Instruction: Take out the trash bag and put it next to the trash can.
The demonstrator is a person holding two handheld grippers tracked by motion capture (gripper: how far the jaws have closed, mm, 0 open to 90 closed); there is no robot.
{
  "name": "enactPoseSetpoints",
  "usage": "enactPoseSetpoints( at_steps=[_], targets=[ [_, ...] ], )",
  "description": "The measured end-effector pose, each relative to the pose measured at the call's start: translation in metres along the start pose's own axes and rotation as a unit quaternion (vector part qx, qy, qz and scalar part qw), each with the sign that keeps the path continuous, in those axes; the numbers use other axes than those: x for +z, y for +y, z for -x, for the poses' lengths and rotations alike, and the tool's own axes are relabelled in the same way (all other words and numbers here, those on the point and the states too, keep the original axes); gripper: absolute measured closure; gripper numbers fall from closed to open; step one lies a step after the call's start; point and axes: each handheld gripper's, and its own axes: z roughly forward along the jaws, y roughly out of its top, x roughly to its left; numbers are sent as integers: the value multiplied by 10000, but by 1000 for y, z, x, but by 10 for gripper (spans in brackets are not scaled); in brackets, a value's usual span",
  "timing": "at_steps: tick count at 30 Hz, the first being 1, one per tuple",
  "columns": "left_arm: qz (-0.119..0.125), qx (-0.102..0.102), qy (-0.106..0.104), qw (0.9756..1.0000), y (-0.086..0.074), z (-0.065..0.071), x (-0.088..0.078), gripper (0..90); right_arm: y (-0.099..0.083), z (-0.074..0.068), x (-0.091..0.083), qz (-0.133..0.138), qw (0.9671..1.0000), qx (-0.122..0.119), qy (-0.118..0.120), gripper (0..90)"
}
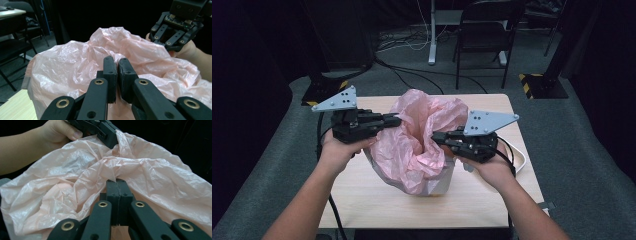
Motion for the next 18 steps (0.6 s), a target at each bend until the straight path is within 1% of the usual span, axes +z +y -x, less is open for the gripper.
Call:
enactPoseSetpoints(
  at_steps=[6,11,16,18],
  targets=[
    [24,-1,-161,9999,0,3,1,859,7,-2,5,42,9999,-100,46,899],
    [25,-42,-309,9995,-3,4,4,852,9,-2,13,3,9999,-105,80,899],
    [17,-61,-494,9988,-5,5,7,840,9,0,18,-20,9999,-89,94,899],
    [27,-76,-605,9981,-5,5,9,828,10,1,19,-41,9999,-86,99,899]
  ],
)
